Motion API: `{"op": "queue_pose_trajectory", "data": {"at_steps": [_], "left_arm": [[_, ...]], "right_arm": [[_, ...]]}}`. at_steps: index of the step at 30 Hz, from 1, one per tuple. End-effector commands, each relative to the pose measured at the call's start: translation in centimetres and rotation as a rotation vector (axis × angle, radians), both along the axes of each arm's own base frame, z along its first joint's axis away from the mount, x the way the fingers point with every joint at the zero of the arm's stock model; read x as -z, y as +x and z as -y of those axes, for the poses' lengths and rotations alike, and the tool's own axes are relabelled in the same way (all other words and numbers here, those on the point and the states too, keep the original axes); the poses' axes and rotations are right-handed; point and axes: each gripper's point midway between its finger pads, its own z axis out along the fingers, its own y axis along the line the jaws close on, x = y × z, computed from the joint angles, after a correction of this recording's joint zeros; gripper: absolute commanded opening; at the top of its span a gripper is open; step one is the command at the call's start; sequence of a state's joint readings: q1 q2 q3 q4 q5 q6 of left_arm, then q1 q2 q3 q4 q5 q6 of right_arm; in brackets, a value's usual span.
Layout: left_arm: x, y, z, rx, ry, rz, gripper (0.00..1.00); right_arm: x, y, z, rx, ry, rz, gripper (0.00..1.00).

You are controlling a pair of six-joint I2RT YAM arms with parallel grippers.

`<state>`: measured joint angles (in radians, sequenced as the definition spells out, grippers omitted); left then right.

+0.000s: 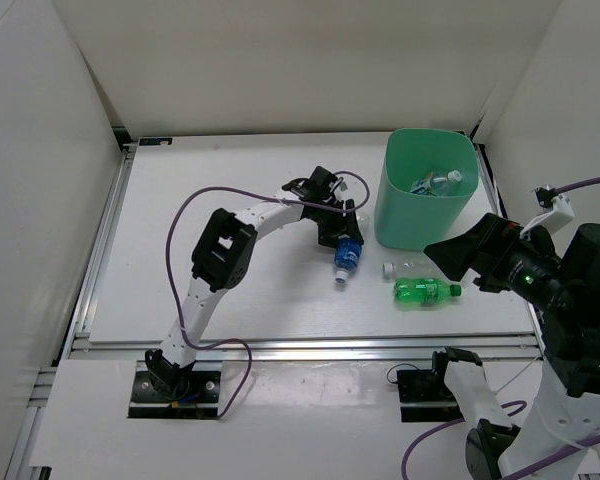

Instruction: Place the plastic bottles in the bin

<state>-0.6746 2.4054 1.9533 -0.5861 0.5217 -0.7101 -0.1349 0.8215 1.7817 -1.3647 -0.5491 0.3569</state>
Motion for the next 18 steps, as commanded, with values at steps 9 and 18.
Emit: {"op": "queue_pose_trajectory", "data": {"at_steps": [9, 18], "left_arm": [[-8.1, 5.8, -9.5, -0.262, 0.026, 0.141, 0.52], [-34.9, 15.5, -8.7, -0.366, -0.369, 0.736, 0.54]], "right_arm": [[1.8, -1.6, 0.0, -0.004, -0.012, -0.074, 1.0], [2.2, -1.7, 0.0, -0.004, -0.011, -0.085, 1.0]]}}
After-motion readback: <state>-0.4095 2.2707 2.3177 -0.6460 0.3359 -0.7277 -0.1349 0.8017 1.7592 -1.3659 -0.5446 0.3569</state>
